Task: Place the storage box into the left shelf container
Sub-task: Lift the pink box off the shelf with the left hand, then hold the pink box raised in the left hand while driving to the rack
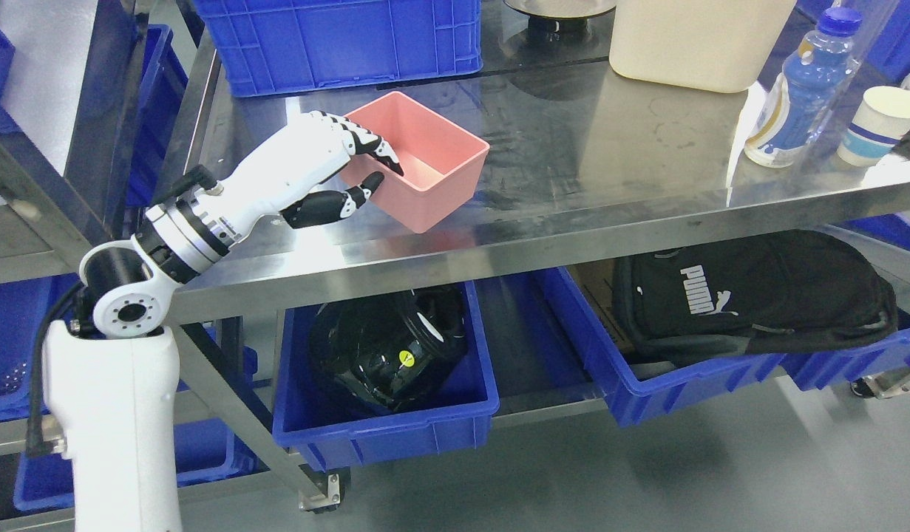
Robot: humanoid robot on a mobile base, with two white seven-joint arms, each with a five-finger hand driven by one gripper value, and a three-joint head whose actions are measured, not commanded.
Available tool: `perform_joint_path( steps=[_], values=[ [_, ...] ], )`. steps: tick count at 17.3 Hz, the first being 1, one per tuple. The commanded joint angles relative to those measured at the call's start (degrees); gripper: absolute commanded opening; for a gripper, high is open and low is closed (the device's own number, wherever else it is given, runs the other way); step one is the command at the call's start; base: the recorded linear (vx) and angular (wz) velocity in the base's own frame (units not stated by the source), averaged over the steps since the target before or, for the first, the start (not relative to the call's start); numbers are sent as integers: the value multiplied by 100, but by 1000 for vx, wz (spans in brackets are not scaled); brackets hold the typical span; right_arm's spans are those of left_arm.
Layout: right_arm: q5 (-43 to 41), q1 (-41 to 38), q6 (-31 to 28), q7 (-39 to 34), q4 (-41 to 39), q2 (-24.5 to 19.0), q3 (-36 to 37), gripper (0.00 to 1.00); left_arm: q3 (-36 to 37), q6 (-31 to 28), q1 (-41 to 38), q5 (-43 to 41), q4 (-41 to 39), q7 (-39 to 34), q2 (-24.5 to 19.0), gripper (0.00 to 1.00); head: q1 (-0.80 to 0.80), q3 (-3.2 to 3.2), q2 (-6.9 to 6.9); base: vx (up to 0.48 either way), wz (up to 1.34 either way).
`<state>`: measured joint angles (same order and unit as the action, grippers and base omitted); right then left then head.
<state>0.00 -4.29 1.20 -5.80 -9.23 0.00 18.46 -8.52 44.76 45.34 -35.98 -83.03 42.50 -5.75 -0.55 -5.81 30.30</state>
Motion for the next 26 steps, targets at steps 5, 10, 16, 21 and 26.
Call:
perform_joint_path(
  steps=[5,10,16,21,26],
  values=[
    [44,-1,-6,-1951,0,100,0,100,-1064,24,-535,109,-847,4,319,0,0,0,0,-222,75],
    [44,-1,-6,-1951,0,100,0,100,-1064,24,-579,109,-855,4,381,0,0,0,0,-279,282],
    [44,-1,-6,-1951,0,100,0,100,-1073,24,-746,109,-855,-5,408,0,0,0,0,-262,520],
    [44,-1,-6,-1951,0,100,0,100,-1143,24,-764,100,-855,-5,417,1,0,0,4,-189,1079],
    [44,-1,-6,-1951,0,100,0,100,-1284,24,-799,100,-847,-5,417,1,0,0,5,-38,1440]
  ],
)
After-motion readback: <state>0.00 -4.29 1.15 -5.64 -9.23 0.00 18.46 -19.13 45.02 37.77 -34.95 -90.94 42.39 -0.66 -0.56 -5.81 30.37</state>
